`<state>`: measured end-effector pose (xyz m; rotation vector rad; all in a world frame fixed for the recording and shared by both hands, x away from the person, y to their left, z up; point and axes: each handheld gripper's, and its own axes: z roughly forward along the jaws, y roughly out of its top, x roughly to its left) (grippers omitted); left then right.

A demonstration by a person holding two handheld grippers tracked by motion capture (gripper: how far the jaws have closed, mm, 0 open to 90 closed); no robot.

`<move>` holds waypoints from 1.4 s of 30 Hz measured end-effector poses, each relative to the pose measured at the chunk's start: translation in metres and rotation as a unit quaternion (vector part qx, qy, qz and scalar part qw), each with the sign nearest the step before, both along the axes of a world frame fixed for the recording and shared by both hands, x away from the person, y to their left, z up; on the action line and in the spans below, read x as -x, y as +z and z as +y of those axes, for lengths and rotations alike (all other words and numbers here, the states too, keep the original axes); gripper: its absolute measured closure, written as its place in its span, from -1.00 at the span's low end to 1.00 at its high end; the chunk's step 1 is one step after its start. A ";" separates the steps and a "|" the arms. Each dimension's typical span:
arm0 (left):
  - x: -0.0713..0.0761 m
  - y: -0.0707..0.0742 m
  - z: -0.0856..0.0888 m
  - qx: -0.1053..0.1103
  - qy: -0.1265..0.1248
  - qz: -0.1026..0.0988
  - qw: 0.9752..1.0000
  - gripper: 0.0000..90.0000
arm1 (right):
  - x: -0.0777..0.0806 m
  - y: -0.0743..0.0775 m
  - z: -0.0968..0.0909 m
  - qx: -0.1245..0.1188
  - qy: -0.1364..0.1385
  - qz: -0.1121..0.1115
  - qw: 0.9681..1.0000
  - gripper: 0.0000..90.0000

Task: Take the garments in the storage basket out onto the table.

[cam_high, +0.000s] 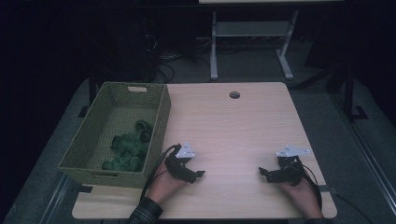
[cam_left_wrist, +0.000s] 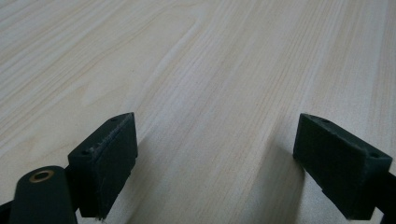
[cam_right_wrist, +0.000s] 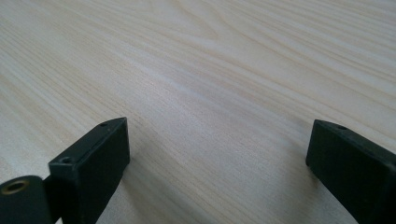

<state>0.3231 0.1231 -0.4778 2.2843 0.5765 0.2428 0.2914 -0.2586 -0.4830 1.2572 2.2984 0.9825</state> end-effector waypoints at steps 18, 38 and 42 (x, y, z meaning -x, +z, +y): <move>0.000 0.002 0.000 0.000 0.008 0.010 1.000 -0.70 | 0.000 0.000 0.000 0.001 0.001 0.000 1.000 -0.87; 0.001 0.022 0.001 -0.002 0.009 0.018 1.000 -0.69 | 0.000 0.000 0.000 0.001 0.001 -0.001 1.000 -0.87; 0.002 0.028 0.000 -0.009 0.004 0.016 1.000 -0.68 | 0.000 0.000 0.000 0.001 0.001 -0.001 1.000 -0.87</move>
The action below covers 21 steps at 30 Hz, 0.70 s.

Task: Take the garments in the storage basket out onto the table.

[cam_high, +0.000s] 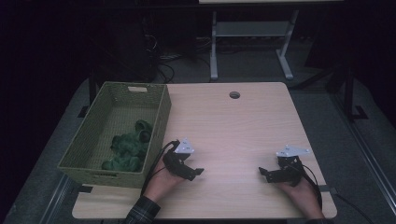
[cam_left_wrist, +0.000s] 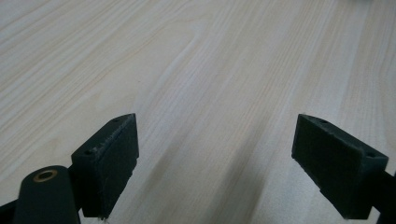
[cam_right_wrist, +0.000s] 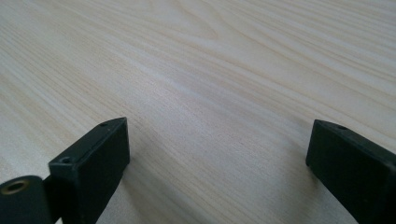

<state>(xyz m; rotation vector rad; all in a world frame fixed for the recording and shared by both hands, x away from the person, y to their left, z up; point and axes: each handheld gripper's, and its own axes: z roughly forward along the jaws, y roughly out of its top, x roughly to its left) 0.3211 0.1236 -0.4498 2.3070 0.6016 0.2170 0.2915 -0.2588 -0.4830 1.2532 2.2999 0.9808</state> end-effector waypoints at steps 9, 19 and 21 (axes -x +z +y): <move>0.000 0.009 0.000 0.005 -0.001 0.001 1.000 -0.68 | 0.000 0.000 0.000 0.000 0.000 0.000 1.000 -0.87; 0.001 0.021 -0.001 -0.004 -0.007 0.002 1.000 -0.68 | 0.000 0.000 0.000 -0.001 -0.001 0.002 1.000 -0.87; 0.002 0.026 -0.002 -0.004 -0.008 0.000 1.000 -0.68 | 0.000 0.000 0.000 -0.001 -0.001 0.002 1.000 -0.87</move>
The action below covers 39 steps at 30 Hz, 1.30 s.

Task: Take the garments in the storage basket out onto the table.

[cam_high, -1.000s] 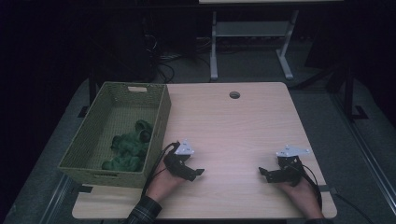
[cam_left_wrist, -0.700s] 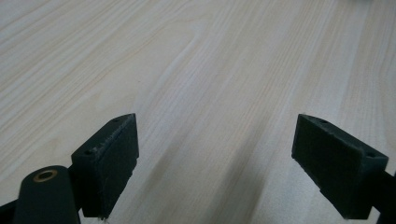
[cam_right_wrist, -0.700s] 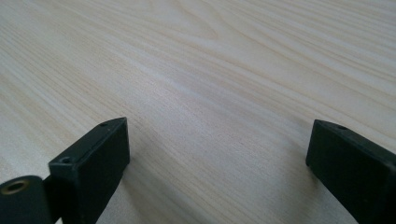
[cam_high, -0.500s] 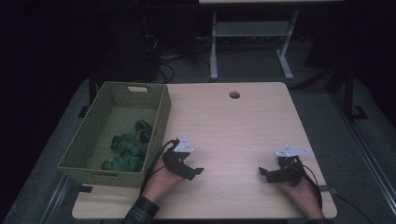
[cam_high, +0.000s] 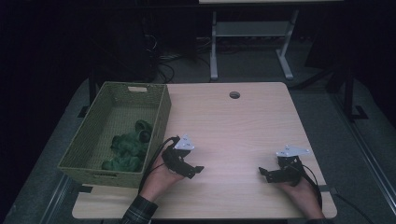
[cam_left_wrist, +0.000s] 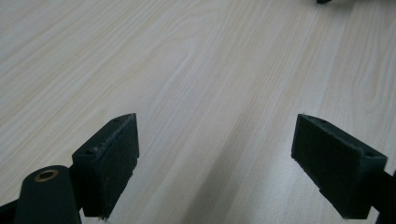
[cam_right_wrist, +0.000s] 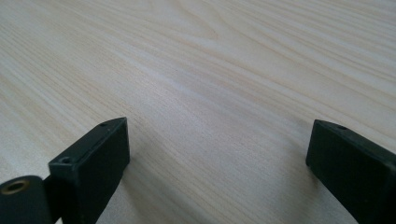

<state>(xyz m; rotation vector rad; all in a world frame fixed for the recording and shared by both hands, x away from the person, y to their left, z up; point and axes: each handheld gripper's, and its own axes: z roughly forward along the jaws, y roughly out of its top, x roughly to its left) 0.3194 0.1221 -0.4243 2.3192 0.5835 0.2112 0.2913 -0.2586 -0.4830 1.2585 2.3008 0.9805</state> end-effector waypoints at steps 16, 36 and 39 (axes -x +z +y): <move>-0.002 0.028 0.002 0.022 -0.016 0.003 1.000 -0.68 | 0.000 0.000 0.000 0.000 0.000 0.000 1.000 -0.87; -0.007 0.063 0.017 0.011 -0.031 0.006 0.999 -0.59 | 0.000 0.000 0.000 0.000 0.000 0.000 1.000 -0.87; -0.008 0.069 0.023 0.008 -0.029 0.002 1.000 -0.57 | 0.000 0.000 0.000 0.000 0.000 0.000 1.000 -0.87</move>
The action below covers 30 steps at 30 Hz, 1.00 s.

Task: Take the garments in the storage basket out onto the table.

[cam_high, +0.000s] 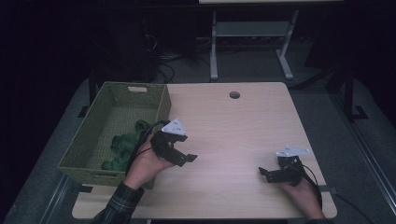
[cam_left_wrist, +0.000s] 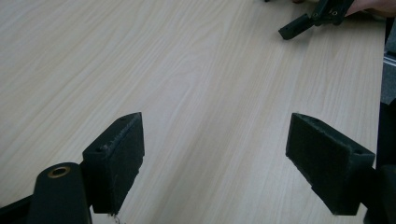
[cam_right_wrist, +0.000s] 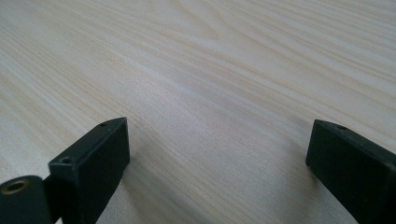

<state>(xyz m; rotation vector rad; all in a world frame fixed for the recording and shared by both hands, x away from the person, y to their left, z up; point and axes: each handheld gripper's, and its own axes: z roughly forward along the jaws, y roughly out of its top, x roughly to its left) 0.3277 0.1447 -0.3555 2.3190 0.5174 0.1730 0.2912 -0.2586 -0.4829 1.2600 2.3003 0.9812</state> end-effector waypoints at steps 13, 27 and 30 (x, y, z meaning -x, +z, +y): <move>-0.002 0.014 0.029 -0.010 0.022 -0.011 1.000 -0.55 | 0.000 0.000 0.000 0.000 0.000 0.000 1.000 -0.87; 0.000 0.026 0.068 -0.025 0.055 -0.023 0.998 -0.50 | 0.000 0.000 0.000 0.000 0.000 0.000 1.000 -0.87; -0.001 0.028 0.080 -0.029 0.066 -0.024 0.997 -0.48 | 0.000 0.000 0.000 0.000 0.000 0.000 1.000 -0.87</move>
